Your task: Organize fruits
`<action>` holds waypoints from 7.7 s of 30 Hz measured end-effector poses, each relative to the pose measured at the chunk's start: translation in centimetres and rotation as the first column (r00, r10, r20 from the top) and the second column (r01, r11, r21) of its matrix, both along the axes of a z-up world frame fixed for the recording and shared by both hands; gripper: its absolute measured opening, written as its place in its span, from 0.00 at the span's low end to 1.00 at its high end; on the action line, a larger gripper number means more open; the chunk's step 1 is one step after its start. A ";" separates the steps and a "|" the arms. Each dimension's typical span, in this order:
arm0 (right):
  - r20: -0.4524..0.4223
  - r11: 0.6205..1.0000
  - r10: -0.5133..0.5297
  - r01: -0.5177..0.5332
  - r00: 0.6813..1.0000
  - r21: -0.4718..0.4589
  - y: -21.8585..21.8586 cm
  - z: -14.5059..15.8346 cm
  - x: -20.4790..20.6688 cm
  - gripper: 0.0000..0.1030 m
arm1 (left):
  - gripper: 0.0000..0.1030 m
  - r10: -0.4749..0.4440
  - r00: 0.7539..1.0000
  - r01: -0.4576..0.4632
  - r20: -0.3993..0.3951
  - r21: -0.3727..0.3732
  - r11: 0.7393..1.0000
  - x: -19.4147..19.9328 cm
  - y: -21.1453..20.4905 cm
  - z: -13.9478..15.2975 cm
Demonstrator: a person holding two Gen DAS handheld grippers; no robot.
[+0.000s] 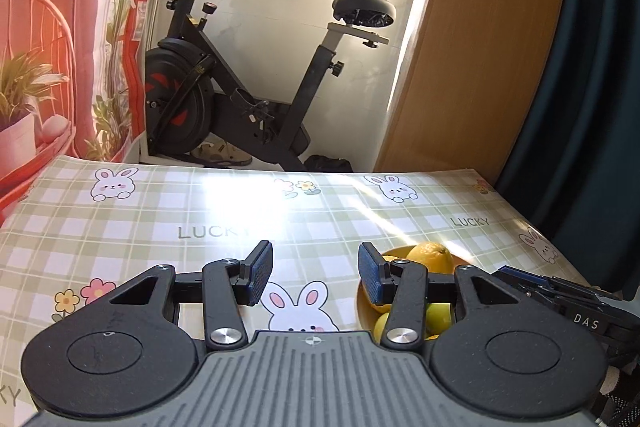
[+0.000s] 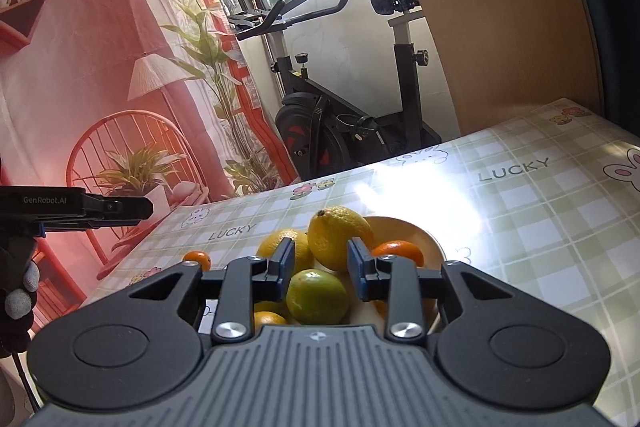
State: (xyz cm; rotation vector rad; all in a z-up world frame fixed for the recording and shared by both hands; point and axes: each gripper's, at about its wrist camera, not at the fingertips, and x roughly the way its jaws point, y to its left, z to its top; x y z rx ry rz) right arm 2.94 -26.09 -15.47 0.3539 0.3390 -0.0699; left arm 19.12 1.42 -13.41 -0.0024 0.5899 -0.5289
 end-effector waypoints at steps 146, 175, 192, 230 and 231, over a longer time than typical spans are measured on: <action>-0.064 0.996 -0.003 -0.003 0.998 -0.093 1.0 -0.4 -1.8 0.97 | 0.90 0.054 0.998 -0.058 0.041 0.105 0.993 -8.0 -6.1 1.3; -0.095 0.978 -0.070 0.049 0.993 -0.201 10.2 11.0 -9.1 1.00 | 0.93 0.241 0.931 -0.259 0.275 0.030 0.965 -20.8 1.6 11.3; -0.085 0.975 -0.073 0.053 0.994 -0.217 10.5 11.2 -9.8 1.00 | 0.95 0.241 0.934 -0.255 0.263 0.019 0.967 -21.0 1.8 11.5; -0.073 0.969 -0.081 0.062 0.994 -0.237 10.8 11.6 -10.4 1.00 | 0.98 0.230 0.942 -0.246 0.246 0.038 0.968 -20.9 1.9 11.3; -0.073 0.970 -0.081 0.061 0.994 -0.237 10.8 11.6 -10.4 1.00 | 0.99 0.230 0.942 -0.246 0.246 0.036 0.969 -20.9 1.9 11.3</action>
